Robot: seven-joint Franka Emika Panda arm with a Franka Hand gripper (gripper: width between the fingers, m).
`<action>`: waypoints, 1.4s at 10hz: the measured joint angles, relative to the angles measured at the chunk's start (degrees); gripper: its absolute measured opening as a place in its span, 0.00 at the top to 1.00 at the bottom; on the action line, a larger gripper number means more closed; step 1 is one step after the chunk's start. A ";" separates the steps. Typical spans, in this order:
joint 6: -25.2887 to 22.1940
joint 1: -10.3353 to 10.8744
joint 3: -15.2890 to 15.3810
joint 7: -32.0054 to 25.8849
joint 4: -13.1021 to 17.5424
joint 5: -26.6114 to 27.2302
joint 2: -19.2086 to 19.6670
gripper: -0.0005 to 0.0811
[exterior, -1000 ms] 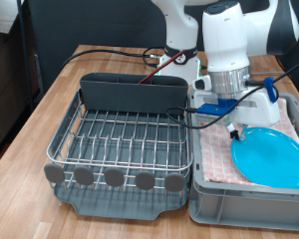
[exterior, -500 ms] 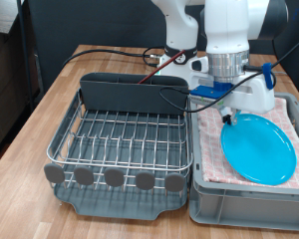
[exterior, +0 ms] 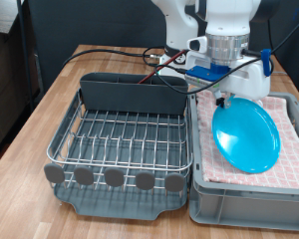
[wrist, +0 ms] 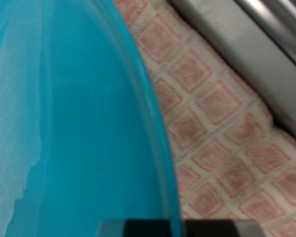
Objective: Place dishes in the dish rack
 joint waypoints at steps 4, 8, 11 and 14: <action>-9.03 -0.26 -0.06 4.71 1.59 -6.72 -4.28 0.97; -18.24 -0.26 0.11 7.46 5.39 -11.47 -6.16 0.97; -22.83 -0.24 0.38 8.78 8.08 -13.58 -6.27 0.97; -25.32 -0.24 0.44 8.74 8.56 -14.96 -6.21 0.97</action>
